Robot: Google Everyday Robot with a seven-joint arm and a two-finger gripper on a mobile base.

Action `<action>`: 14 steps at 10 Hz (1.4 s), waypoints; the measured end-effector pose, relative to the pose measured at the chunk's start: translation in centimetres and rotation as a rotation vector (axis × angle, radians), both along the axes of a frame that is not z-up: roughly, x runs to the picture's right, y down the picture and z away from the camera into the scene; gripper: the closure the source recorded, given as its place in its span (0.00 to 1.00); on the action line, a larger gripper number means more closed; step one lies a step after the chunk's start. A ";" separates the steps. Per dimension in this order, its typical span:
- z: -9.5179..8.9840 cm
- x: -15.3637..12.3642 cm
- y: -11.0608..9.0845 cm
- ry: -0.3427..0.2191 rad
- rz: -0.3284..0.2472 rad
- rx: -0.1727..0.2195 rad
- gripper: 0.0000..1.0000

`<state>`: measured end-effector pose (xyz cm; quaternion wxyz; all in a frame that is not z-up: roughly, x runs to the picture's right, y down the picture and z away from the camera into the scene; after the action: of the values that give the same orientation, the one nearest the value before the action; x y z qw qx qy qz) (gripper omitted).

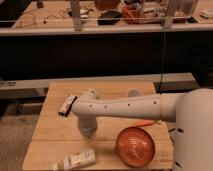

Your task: Place the bottle in the ceramic bowl

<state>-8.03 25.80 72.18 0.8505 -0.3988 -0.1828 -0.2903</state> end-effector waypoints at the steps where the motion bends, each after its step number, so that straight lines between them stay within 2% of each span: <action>1: -1.1 0.4 0.0 -0.004 0.020 -0.006 1.00; 2: -2.4 0.7 0.1 -0.016 0.050 -0.003 1.00; 5: -4.2 0.9 1.1 -0.040 0.069 0.025 1.00; 8: -5.1 0.8 2.9 -0.032 0.099 0.067 1.00; 10: -5.3 0.8 3.6 -0.046 0.142 0.072 1.00; 11: -5.2 0.9 3.9 -0.061 0.163 0.057 0.95; 14: -4.9 0.0 4.3 -0.083 0.144 0.023 0.64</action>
<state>-8.07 30.08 67.28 0.8654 -0.3624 -0.2428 -0.2465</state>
